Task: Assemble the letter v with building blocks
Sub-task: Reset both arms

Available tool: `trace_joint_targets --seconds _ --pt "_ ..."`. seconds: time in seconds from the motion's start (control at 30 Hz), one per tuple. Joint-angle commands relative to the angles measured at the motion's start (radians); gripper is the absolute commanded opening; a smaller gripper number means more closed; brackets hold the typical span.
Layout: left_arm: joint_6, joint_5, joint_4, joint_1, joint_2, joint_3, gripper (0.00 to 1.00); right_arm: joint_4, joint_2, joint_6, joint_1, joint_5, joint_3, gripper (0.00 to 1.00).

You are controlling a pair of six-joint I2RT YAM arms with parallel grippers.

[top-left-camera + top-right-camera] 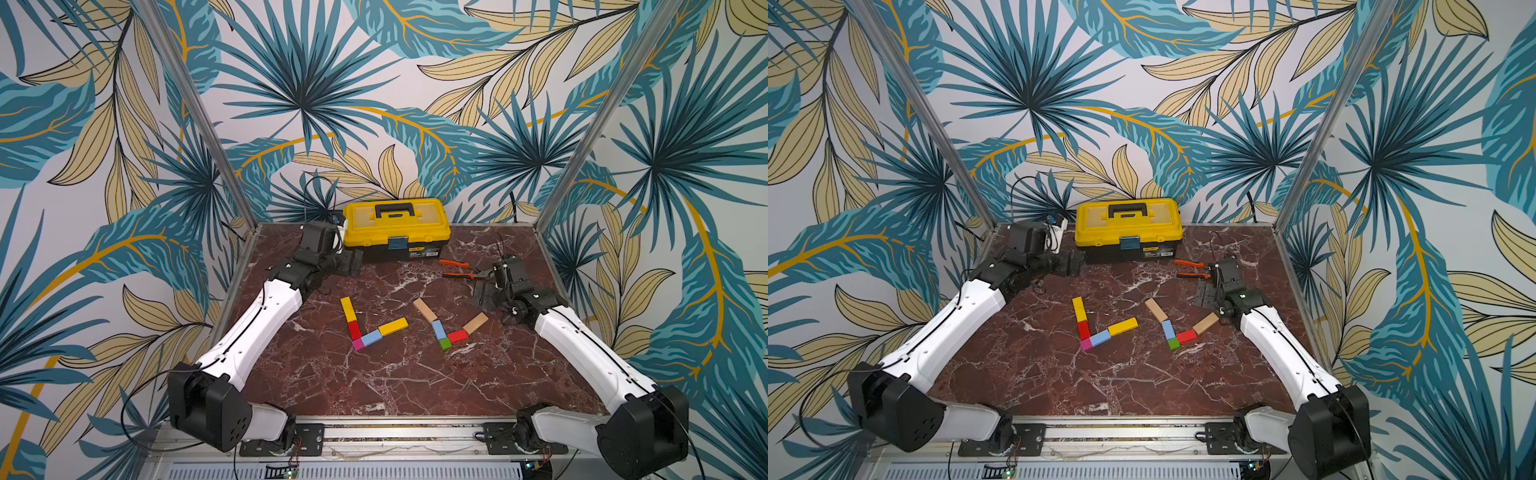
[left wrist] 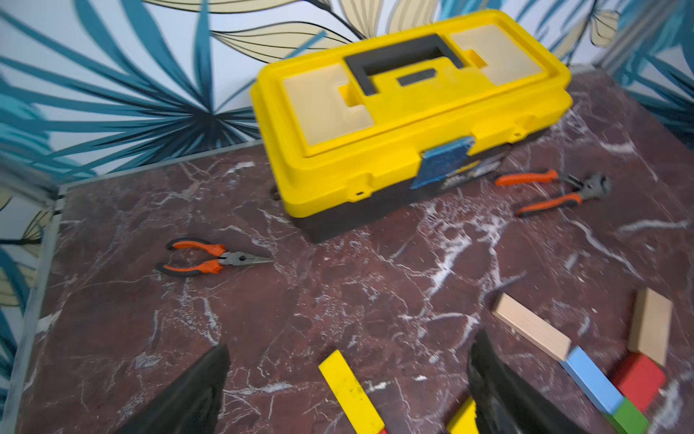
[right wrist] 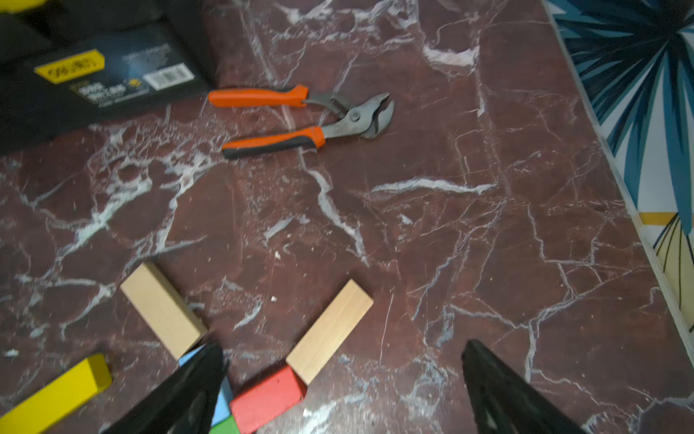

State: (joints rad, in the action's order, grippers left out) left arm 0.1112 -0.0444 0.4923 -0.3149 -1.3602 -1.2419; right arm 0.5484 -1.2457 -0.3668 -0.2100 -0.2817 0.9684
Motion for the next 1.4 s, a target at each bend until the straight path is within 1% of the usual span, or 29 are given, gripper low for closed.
trace_joint_targets --seconds 0.0,0.03,0.13,0.2,0.27,0.4,0.47,0.53,0.6,0.63,0.73,0.8,0.9,0.93,1.0,1.03,1.1,1.17,1.27,1.33,1.37 --pt "0.070 -0.055 -0.157 0.047 0.047 0.105 0.99 -0.176 -0.039 0.006 0.077 0.021 -0.040 0.99" --pt "0.077 -0.055 -0.169 0.057 0.054 0.131 0.99 -0.203 -0.054 0.002 0.095 0.024 -0.045 0.99" --pt "0.094 -0.071 -0.202 0.097 0.066 0.204 0.99 -0.316 -0.100 0.013 0.130 -0.020 -0.072 1.00" --pt "0.095 -0.101 -0.211 0.121 0.074 0.243 0.99 -0.437 -0.122 0.041 0.139 -0.052 -0.099 0.99" --pt "0.094 -0.127 -0.258 0.150 0.080 0.275 0.99 -0.493 -0.143 0.069 0.146 -0.099 -0.109 0.99" --pt "0.105 -0.163 -0.326 0.216 0.081 0.351 0.99 -0.554 -0.214 0.122 0.168 -0.157 -0.128 0.99" --pt "0.115 -0.169 -0.372 0.248 0.082 0.394 0.99 -0.625 -0.231 0.140 0.180 -0.175 -0.177 0.99" --pt "0.123 -0.186 -0.423 0.273 0.085 0.441 0.99 -0.763 -0.233 0.170 0.193 -0.186 -0.257 1.00" --pt "0.120 -0.202 -0.477 0.299 0.091 0.492 0.99 -0.913 -0.251 0.191 0.215 -0.166 -0.318 1.00" --pt "0.125 -0.201 -0.503 0.314 0.094 0.516 0.99 -0.923 -0.252 0.173 0.228 -0.141 -0.320 0.99" --pt "0.121 -0.187 -0.589 0.340 0.103 0.581 0.99 -0.949 -0.253 0.202 0.236 -0.042 -0.328 0.99" --pt "0.109 -0.196 -0.656 0.344 0.114 0.627 0.99 -1.033 -0.218 0.232 0.235 0.023 -0.392 1.00" --pt "0.097 -0.205 -0.761 0.344 0.136 0.702 0.99 -1.257 -0.165 0.259 0.223 0.043 -0.534 1.00" --pt "0.094 -0.209 -0.792 0.344 0.142 0.725 0.99 -1.353 -0.176 0.258 0.221 0.040 -0.582 0.99" --pt "0.078 -0.207 -0.848 0.344 0.137 0.761 0.99 -1.582 -0.257 0.294 0.218 0.054 -0.654 0.99" --pt "0.070 -0.206 -0.870 0.344 0.127 0.774 0.99 -1.595 -0.268 0.301 0.219 0.067 -0.655 1.00" --pt "0.051 -0.201 -0.920 0.344 0.096 0.792 0.99 -1.408 -0.221 0.280 0.219 0.084 -0.600 0.99" --pt "0.039 -0.192 -0.987 0.344 0.050 0.800 0.99 -1.445 -0.247 0.303 0.218 0.098 -0.593 1.00" --pt "0.002 -0.148 -1.026 0.344 0.006 0.779 1.00 -1.388 -0.233 0.298 0.218 0.117 -0.578 0.99" --pt "-0.021 -0.102 -1.052 0.344 -0.021 0.768 0.99 -1.401 -0.240 0.306 0.218 0.124 -0.577 1.00" --pt "-0.034 -0.085 -1.097 0.343 -0.034 0.784 1.00 -1.391 -0.237 0.304 0.217 0.124 -0.575 0.99"
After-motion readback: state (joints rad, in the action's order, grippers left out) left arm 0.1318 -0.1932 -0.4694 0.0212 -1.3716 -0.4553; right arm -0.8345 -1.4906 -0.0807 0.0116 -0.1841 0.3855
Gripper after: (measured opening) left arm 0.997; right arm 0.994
